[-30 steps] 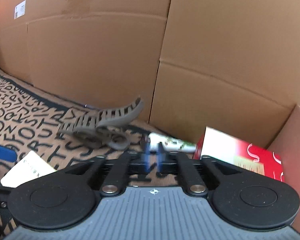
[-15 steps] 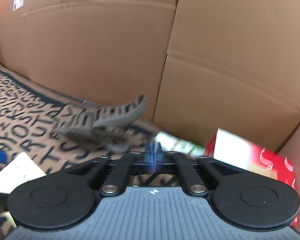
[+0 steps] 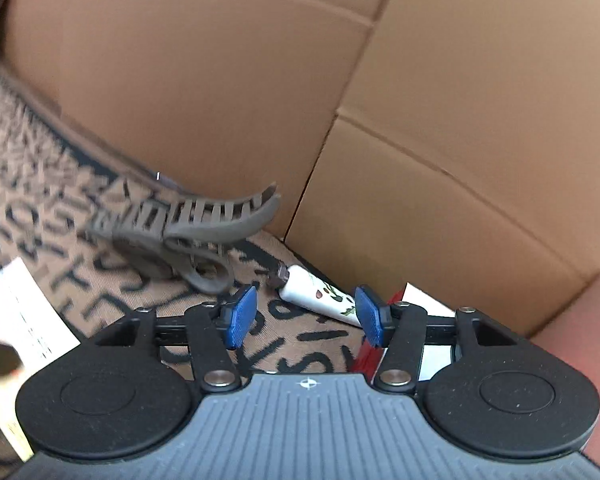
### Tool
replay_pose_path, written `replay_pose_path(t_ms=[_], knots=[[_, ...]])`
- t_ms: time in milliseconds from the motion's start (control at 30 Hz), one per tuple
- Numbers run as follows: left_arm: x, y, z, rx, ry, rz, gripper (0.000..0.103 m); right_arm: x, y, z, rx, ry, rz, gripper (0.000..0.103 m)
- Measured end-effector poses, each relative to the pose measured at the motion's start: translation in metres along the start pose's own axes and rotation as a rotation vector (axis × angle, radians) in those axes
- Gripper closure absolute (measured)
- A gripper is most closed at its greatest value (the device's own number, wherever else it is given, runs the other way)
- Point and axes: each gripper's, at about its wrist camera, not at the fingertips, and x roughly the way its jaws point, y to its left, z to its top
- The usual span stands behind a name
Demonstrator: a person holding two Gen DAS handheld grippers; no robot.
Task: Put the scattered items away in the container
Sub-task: 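Close the right tool on the white hand cream tube while the left tool holds the yellow-green box, then lift the hand cream tube with the right tool while the left tool lifts the yellow-green box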
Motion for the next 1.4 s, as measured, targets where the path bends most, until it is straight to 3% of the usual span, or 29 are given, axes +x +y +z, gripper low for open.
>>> replay_pose_path(t_ms=[167,300,367,433,467,733,1000,1133,1267,1333,1400], knots=[[-0.001,-0.001,0.000,0.001,-0.001,0.004,0.014,0.009,-0.013,0.002,-0.023,0.021,0.021,0.045],[0.000,0.001,-0.001,-0.008,0.002,0.000,0.013,0.009,-0.028,0.004,-0.064,0.023,0.058,0.033],[0.000,0.002,-0.001,-0.012,0.003,-0.002,0.013,0.014,-0.039,0.006,-0.016,0.039,0.114,0.036],[-0.001,0.002,-0.001,-0.012,0.004,-0.001,0.013,0.018,-0.050,0.007,0.048,0.055,0.176,0.056],[-0.001,0.002,-0.001,-0.012,0.003,-0.001,0.013,0.019,-0.056,0.007,0.087,0.062,0.210,0.057],[-0.001,0.002,-0.002,-0.014,0.003,0.004,0.012,-0.009,-0.041,-0.003,0.042,0.022,0.115,0.067],[-0.002,0.001,-0.001,-0.014,0.001,0.014,0.012,-0.067,-0.024,-0.026,0.049,-0.002,0.165,0.072],[-0.002,0.000,-0.001,-0.011,0.000,0.019,0.012,-0.082,-0.018,-0.056,0.083,0.033,0.182,0.082],[-0.001,0.000,-0.001,-0.010,-0.002,0.016,0.012,-0.084,-0.013,-0.060,0.147,0.036,0.192,0.078],[0.000,0.000,-0.002,-0.011,-0.004,0.016,0.012,-0.090,-0.013,-0.057,0.132,0.003,0.172,0.064],[0.000,0.001,-0.002,-0.012,-0.005,0.014,0.012,-0.095,-0.013,-0.052,0.106,-0.035,0.146,0.060]])
